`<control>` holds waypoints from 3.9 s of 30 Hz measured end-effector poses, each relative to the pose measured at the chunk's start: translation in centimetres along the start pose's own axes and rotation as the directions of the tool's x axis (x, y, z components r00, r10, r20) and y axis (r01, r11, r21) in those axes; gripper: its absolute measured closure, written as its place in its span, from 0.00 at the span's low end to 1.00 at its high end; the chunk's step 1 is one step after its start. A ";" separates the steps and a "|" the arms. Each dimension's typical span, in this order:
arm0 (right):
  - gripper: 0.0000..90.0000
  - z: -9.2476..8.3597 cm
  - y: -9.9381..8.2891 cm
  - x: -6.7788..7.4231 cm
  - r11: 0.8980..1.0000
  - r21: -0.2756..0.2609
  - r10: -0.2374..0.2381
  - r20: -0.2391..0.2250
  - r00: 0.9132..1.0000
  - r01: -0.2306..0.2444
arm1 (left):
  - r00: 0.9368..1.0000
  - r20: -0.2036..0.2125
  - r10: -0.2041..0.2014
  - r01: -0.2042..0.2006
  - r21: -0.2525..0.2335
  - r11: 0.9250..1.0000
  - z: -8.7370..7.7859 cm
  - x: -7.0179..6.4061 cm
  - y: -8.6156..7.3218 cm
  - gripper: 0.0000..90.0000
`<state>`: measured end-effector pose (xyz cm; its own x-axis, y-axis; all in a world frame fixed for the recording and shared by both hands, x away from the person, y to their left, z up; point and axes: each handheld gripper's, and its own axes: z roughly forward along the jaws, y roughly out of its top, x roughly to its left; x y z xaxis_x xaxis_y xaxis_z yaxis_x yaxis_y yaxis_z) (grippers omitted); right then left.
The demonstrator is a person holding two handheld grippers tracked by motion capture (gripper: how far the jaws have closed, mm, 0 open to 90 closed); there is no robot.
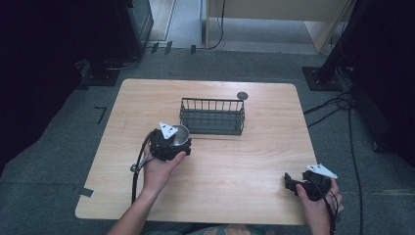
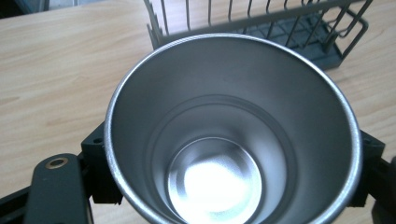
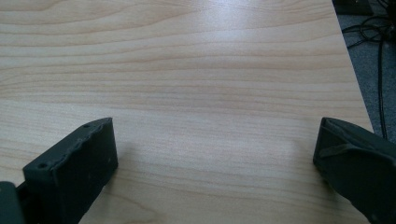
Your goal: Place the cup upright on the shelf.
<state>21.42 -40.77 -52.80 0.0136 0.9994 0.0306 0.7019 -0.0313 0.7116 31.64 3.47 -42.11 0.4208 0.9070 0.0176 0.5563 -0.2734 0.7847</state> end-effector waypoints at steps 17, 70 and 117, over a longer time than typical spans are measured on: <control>0.00 0.0 0.0 0.0 1.000 0.000 0.000 0.000 1.000 0.000 | 1.000 0.008 -0.004 0.004 -0.016 1.000 1.2 1.4 5.3 0.21; 0.00 0.0 0.0 0.0 1.000 0.000 0.000 0.000 1.000 0.000 | 1.000 0.026 0.013 -0.013 0.010 1.000 10.9 0.3 9.6 0.21; 0.00 0.0 0.0 0.0 1.000 0.000 0.000 0.000 1.000 0.000 | 0.999 0.042 0.005 -0.004 -0.006 1.000 7.4 1.7 9.0 0.00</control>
<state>21.41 -40.78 -52.80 0.0139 0.9994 0.0308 0.7022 -0.0317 0.7113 42.68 0.15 -39.62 0.4532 0.8914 -0.0048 0.5498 -0.2753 0.7886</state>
